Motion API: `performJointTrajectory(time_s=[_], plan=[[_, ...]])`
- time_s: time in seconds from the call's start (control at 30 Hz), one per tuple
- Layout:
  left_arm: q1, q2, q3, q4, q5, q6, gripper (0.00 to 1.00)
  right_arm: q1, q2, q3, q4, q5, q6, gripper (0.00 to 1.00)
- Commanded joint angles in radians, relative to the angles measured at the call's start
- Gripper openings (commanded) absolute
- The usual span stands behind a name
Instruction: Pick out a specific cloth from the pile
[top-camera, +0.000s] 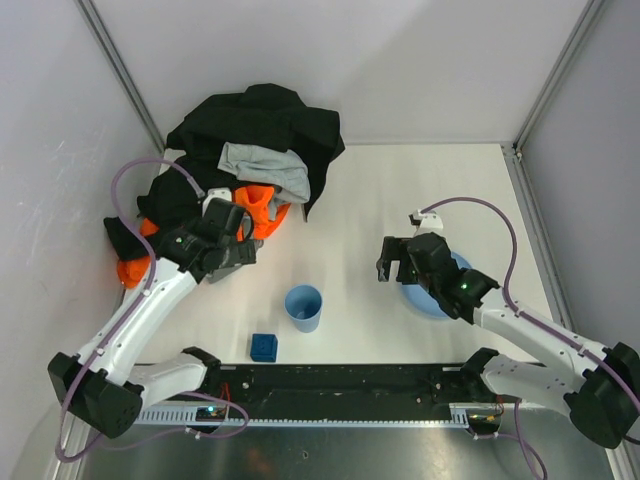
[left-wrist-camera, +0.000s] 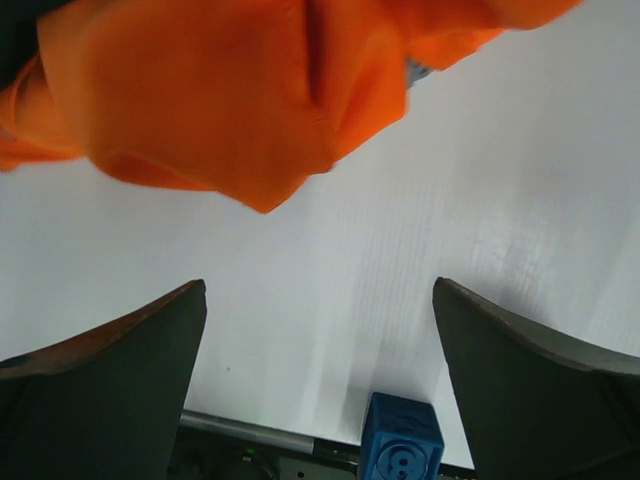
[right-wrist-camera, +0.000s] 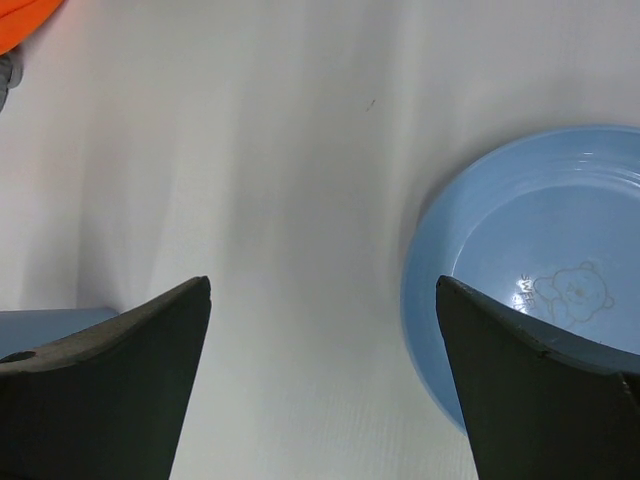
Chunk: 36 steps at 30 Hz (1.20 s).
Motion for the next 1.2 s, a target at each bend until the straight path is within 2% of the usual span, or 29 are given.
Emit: performJointTrajectory(time_s=[0.0, 0.27, 0.63, 0.93, 1.17], plan=[[0.095, -0.011, -0.044, -0.015, 0.054, -0.054, 1.0, 0.004, 0.01, 0.04, 0.028, 0.007, -0.001, 0.99], [0.169, 0.078, -0.05, 0.093, 0.167, 0.013, 1.0, 0.003, 0.014, 0.04, 0.032, -0.013, -0.007, 0.99], [0.185, 0.294, 0.048, 0.275, 0.173, 0.104, 1.0, 0.002, 0.029, 0.039, 0.014, -0.03, -0.025, 0.99], [0.184, 0.436, 0.17, 0.304, 0.183, 0.157, 1.0, -0.01, 0.054, 0.04, 0.023, -0.047, -0.023, 0.99], [0.185, 0.536, 0.258, 0.306, 0.137, 0.201, 1.0, -0.027, 0.07, 0.04, 0.035, -0.068, -0.024, 0.99]])
